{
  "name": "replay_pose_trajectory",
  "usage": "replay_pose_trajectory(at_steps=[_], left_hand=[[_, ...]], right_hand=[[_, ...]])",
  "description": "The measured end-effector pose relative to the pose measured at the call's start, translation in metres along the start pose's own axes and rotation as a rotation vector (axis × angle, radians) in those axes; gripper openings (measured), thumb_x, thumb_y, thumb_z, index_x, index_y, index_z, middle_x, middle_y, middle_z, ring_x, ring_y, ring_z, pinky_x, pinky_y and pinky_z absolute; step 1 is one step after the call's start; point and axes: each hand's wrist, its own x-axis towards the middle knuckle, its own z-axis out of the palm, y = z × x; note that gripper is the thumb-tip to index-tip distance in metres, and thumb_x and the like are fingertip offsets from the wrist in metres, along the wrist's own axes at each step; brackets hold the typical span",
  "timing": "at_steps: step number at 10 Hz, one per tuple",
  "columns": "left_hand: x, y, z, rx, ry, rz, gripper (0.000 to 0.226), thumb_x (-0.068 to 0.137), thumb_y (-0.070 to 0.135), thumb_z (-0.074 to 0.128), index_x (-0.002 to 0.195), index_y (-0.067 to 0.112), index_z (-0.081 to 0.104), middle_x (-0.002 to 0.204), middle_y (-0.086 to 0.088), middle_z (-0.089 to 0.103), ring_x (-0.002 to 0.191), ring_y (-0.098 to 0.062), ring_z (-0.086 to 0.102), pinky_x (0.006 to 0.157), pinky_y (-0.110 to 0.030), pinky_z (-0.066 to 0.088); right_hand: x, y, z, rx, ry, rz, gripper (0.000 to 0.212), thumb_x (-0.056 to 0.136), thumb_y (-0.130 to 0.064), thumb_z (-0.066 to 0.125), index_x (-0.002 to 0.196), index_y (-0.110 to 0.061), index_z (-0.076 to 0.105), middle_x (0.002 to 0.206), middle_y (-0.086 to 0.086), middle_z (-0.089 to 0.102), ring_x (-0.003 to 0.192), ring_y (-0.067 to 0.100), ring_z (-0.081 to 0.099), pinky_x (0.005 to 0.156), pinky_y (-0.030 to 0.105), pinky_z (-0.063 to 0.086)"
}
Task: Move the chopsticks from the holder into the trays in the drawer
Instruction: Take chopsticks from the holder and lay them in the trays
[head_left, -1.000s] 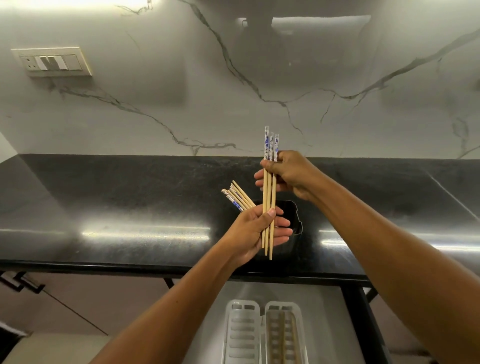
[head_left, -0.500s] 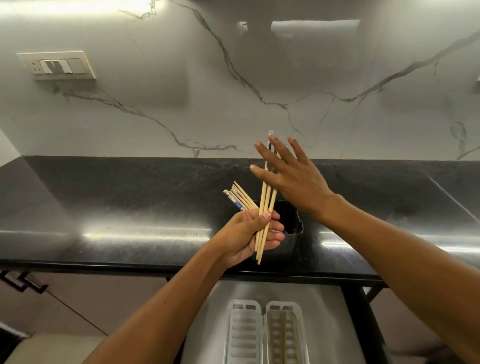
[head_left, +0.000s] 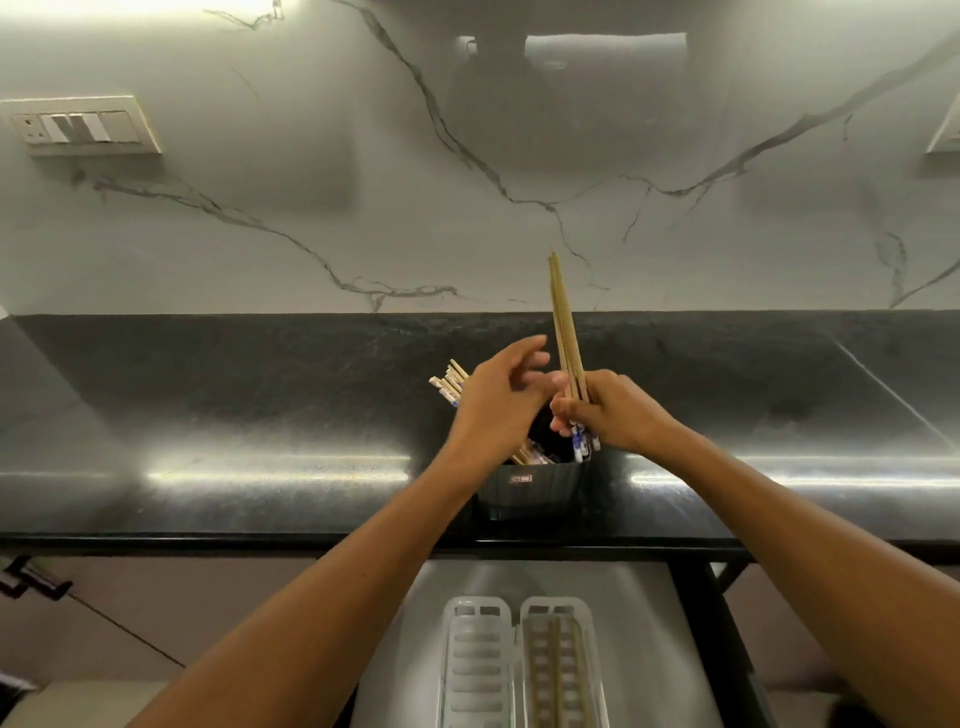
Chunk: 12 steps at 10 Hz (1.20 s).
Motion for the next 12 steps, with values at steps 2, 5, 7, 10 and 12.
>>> replay_pose_trajectory(at_steps=[2,5,7,10,12], left_hand=[[0.019,0.030,0.054,0.006,0.070,0.063,0.022,0.085,0.024,0.069,0.107,0.018,0.066,0.078,0.014,0.064,0.071,0.007,0.062,0.065,-0.003,0.047],[0.041,0.055,0.091,0.005,0.040,0.182,0.011,0.088,0.023,0.065,0.097,0.018,0.070,0.072,0.018,0.059,0.069,0.006,0.059,0.068,-0.004,0.046],[0.044,0.037,0.099,0.022,-0.023,0.118,0.017,0.091,0.021,0.062,0.105,0.014,0.067,0.082,0.010,0.064,0.075,0.000,0.061,0.071,-0.009,0.047],[0.032,0.000,0.109,0.090,-0.089,0.006,0.011,0.089,0.022,0.065,0.097,0.014,0.066,0.084,0.004,0.067,0.080,-0.010,0.065,0.081,-0.030,0.056],[0.035,-0.010,0.105,0.126,-0.093,-0.022,0.015,0.087,0.024,0.067,0.095,0.012,0.067,0.084,0.000,0.069,0.078,-0.011,0.067,0.079,-0.032,0.058]], right_hand=[[-0.019,0.018,-0.009,-0.053,0.155,0.074,0.036,0.095,-0.016,0.052,0.059,-0.023,0.049,0.056,-0.009,0.056,0.049,0.006,0.056,0.054,0.021,0.042],[-0.028,0.042,-0.032,0.161,0.407,0.054,0.021,0.096,-0.011,0.047,0.077,-0.009,0.056,0.069,0.008,0.066,0.064,0.022,0.066,0.062,0.033,0.057],[-0.028,0.057,-0.014,0.305,0.371,0.088,0.015,0.099,-0.013,0.041,0.102,-0.012,0.056,0.082,0.015,0.064,0.071,0.012,0.064,0.061,0.018,0.054],[-0.024,0.089,0.042,0.313,0.359,0.245,0.029,0.099,-0.016,0.041,0.122,-0.002,0.051,0.111,0.020,0.064,0.101,0.038,0.061,0.079,0.038,0.050],[-0.010,0.083,0.058,0.673,0.385,0.213,0.022,0.100,-0.002,0.036,0.106,-0.014,0.053,0.096,0.008,0.063,0.085,0.020,0.062,0.066,0.012,0.052]])
